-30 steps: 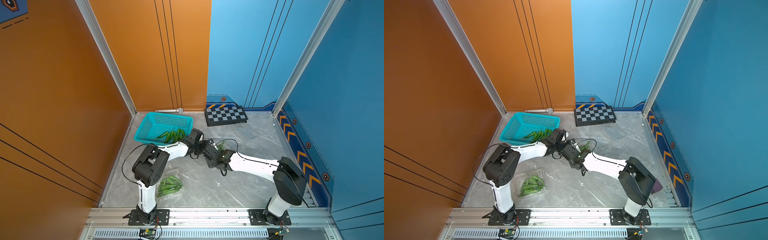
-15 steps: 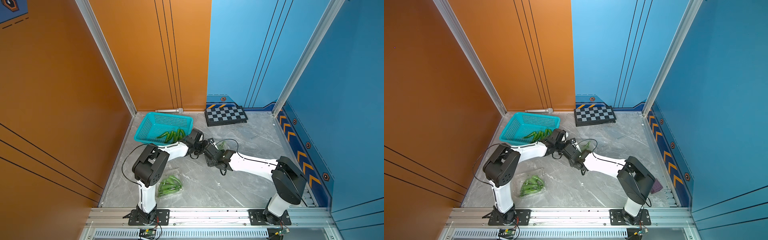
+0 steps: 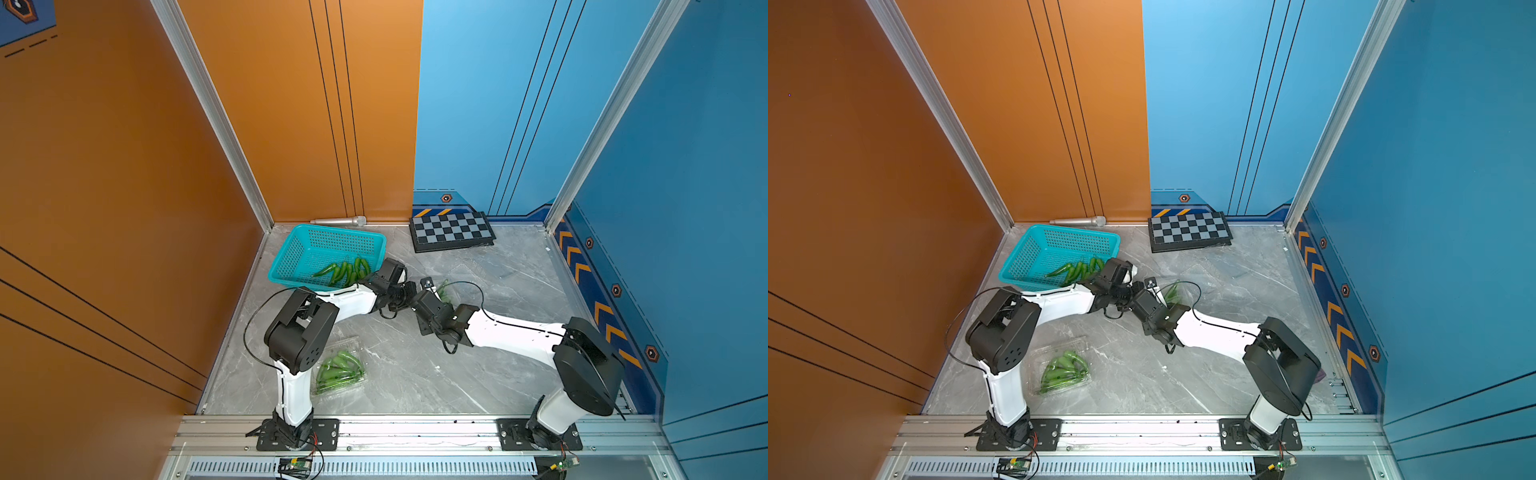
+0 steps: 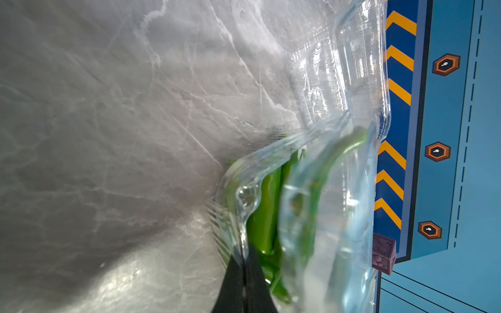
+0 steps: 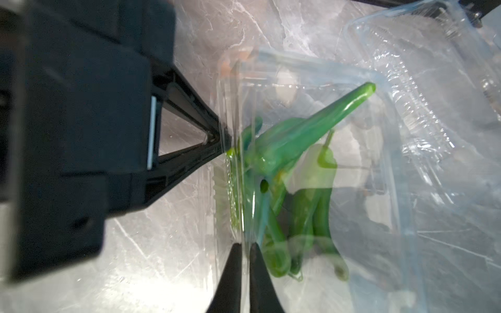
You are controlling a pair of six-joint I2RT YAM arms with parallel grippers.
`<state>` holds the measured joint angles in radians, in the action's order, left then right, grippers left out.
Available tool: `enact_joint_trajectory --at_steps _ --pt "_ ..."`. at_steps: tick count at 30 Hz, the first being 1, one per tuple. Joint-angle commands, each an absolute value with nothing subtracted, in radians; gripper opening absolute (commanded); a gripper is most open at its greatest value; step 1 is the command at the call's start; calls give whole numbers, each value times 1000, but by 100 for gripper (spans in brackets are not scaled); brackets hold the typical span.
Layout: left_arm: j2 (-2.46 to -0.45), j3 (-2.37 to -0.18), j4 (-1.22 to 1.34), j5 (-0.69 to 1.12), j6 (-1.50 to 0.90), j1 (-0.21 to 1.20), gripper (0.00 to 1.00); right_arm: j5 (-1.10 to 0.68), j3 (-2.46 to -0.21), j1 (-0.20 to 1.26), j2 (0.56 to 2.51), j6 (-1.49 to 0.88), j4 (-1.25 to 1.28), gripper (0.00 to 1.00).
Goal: Take small green peppers out of containers
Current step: Open the packing box at the center of the board.
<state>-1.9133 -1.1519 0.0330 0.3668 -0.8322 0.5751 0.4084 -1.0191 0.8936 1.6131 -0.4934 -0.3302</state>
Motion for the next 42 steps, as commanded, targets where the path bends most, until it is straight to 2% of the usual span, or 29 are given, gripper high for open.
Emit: enact_joint_trajectory --at_steps 1,7,12,16,18,23,25,27,30,36,42 --pt "-1928 -1134 11 368 -831 553 0 372 -978 863 1543 -496 -417 7" --pt "-1936 -1139 10 372 -831 551 0 295 -938 814 1454 -485 -422 6" --pt "-1939 -1137 10 366 -835 550 0 298 -914 797 1411 -482 -434 6" --pt "-1935 -1141 11 370 -833 554 0 309 -893 781 1375 -502 -436 12" --pt "-1931 -1141 11 371 -831 555 0 320 -882 766 1345 -512 -439 23" --pt "-1941 -1144 11 381 -828 555 0 339 -870 711 1311 -494 -447 25" --pt "-1942 -1142 11 387 -828 555 0 348 -871 678 1311 -477 -450 29" --pt "-1934 -1137 11 383 -827 558 0 356 -884 651 1311 -454 -451 37" --pt "-1929 -1129 11 384 -828 558 0 366 -916 608 1309 -423 -459 44" --pt "-1906 -1104 10 369 -825 574 0 330 -948 557 1290 -389 -462 48" --pt "-1889 -1071 9 367 -822 581 0 305 -932 517 1261 -375 -421 57"
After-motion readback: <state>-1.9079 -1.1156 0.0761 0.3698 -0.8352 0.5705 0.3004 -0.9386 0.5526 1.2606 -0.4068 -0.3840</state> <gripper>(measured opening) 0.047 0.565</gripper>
